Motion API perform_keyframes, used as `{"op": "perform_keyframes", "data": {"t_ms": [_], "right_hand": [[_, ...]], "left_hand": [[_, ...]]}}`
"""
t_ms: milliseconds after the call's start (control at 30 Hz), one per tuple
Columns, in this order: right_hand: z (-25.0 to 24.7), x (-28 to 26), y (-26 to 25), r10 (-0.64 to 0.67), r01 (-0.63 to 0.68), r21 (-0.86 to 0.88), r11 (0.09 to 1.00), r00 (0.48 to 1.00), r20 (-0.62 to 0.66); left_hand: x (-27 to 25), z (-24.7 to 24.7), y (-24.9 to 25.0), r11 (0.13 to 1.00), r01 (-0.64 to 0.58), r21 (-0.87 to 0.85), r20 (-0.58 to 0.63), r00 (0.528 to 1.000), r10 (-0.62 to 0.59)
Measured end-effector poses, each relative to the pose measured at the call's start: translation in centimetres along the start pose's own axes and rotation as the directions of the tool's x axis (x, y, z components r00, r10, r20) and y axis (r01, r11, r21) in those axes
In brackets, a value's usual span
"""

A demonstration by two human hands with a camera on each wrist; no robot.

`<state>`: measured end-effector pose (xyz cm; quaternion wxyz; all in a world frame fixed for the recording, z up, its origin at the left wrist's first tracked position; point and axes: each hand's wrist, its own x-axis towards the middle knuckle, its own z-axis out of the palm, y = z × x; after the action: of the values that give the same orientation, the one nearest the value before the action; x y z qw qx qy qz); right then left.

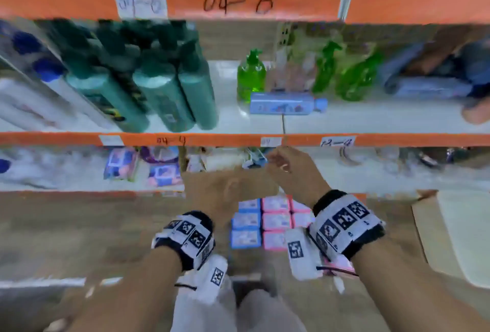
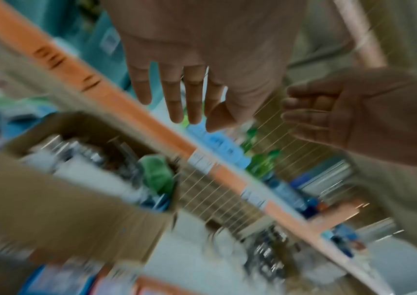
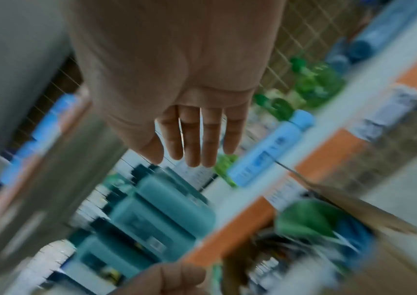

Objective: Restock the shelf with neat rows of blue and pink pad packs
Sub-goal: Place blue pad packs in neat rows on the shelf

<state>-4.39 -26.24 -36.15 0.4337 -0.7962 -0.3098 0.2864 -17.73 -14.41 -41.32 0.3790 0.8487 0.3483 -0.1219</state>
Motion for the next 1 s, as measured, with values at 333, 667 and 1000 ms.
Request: {"op": "perform_keyframes", "data": {"t_ms": [333,667,1000], "right_hand": [[17.8,-2.6,27.7,0.431,-0.376,-0.244,0.894,0.870,0.238],[29.9,2.1,48.0,0.497,-0.396,-0.363,0.843,0.832,0.248],[30.3,7.5,55.3,0.361,-0.242,-0.503,0.830,0.920,0.154]], "left_hand": [[7.2,22.6,-18.8,0.957,0.214,0.193,0.378,0.884,-0.274],[18.0,39.6,-32.8,0.926,0.267,0.266,0.249,0.909,-0.334],[22.1,46.8,-35.8,0.920,0.104,0.377,0.075,0.987,-0.142]]}}
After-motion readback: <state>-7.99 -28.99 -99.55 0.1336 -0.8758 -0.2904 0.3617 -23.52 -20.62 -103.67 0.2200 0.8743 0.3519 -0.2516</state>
